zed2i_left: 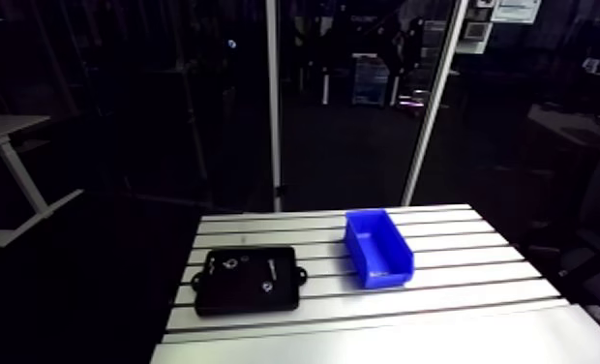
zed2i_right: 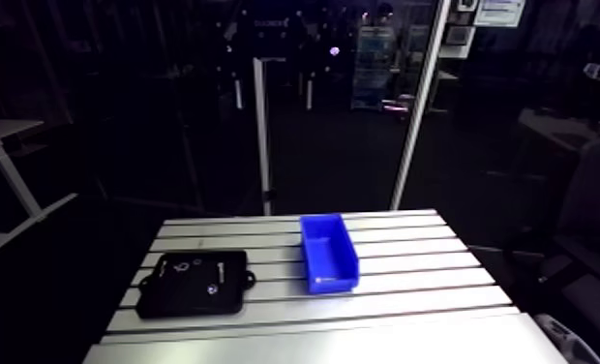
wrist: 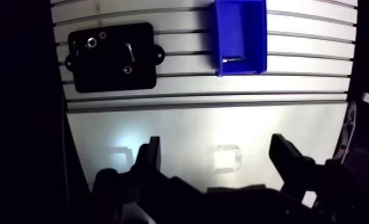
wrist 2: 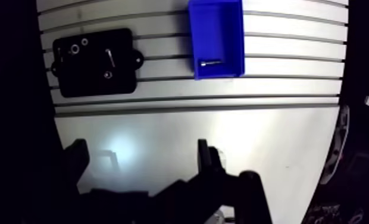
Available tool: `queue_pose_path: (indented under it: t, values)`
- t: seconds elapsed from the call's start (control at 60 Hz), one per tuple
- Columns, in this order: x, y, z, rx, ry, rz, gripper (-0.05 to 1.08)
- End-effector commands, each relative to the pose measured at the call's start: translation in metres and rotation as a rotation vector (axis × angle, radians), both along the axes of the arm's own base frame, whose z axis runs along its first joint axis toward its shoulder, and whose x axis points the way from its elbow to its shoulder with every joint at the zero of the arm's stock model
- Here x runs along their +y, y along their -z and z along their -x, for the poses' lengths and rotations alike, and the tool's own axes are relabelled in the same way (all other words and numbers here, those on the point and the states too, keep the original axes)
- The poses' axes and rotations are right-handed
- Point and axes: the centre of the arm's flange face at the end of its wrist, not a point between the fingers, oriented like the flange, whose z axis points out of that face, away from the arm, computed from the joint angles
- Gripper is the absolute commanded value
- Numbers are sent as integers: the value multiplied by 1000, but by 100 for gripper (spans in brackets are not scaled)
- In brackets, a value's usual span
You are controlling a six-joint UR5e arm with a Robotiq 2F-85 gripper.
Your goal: Pick up the M10 bolt from the tray and put it into the blue bin.
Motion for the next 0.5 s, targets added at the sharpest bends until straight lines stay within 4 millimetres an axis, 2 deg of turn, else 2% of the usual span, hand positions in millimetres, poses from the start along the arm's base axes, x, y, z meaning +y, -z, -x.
queue_pose_path:
  t: [0.017,0.3,0.417,0.5]
  values:
    - [-4,8,0,-12,-4,8,1]
    - [-5,19,12,70,-10,6,1]
    - [-19,29,14,58,-42,4,1]
    - [-36,44,20,40,-76,6,1]
